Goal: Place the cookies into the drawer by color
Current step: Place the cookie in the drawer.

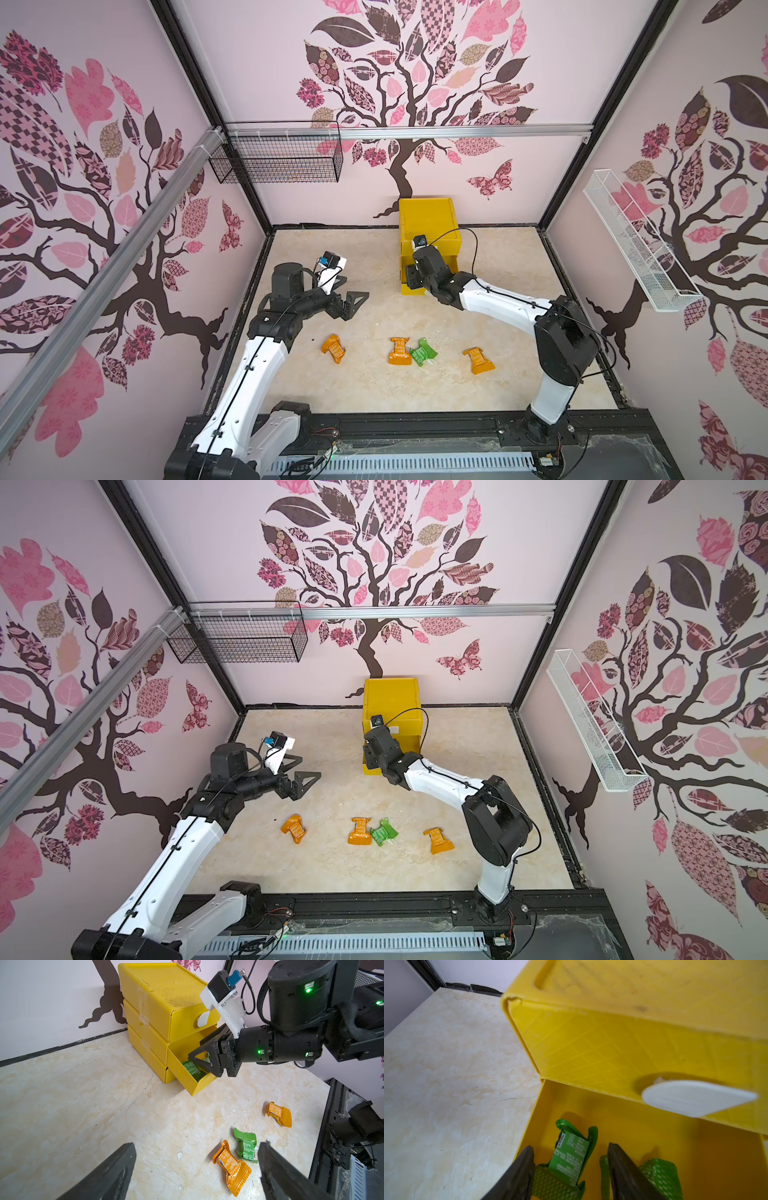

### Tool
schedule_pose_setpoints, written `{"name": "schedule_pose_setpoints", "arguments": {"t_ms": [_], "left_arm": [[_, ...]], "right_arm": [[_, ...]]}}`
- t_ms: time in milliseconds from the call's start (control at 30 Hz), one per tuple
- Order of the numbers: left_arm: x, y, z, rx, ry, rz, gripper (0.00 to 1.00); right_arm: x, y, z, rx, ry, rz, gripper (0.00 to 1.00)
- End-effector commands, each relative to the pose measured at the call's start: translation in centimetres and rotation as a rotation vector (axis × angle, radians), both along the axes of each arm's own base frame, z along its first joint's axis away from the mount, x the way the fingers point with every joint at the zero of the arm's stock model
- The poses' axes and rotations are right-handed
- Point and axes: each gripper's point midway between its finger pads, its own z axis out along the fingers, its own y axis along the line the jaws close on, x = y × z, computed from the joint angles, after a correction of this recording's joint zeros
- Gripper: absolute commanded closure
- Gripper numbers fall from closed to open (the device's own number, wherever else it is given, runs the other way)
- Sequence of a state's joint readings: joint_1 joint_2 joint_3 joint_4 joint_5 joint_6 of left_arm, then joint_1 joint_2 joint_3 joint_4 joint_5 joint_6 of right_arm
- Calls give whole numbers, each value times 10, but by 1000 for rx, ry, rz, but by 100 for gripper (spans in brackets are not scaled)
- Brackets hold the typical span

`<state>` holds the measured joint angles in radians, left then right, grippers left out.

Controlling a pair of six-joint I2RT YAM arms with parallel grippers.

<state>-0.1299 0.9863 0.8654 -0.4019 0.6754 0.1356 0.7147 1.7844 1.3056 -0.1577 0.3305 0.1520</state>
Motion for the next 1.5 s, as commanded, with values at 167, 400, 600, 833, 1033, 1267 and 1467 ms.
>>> {"name": "schedule_pose_setpoints", "arguments": {"t_ms": [167, 400, 600, 833, 1033, 1267, 1467], "left_arm": [[-5, -2, -1, 2, -11, -22, 3], [-5, -1, -2, 6, -14, -21, 3], [-5, -1, -1, 0, -14, -19, 3], [-5, 0, 0, -3, -15, -19, 3], [-3, -1, -1, -4, -9, -19, 3], [-3, -2, -6, 12, -1, -25, 3], [0, -4, -7, 6, 13, -28, 3]], "right_arm": [[-16, -16, 36, 68, -32, -22, 33], [-39, -23, 51, 134, -33, 16, 25], [-62, -29, 50, 118, 4, 40, 16], [-92, -29, 45, 92, 48, 77, 1], [-120, -19, 38, 53, 103, 138, 1], [-150, -20, 9, 23, 229, 167, 1], [-172, -25, -18, 14, 328, 184, 3]]}}
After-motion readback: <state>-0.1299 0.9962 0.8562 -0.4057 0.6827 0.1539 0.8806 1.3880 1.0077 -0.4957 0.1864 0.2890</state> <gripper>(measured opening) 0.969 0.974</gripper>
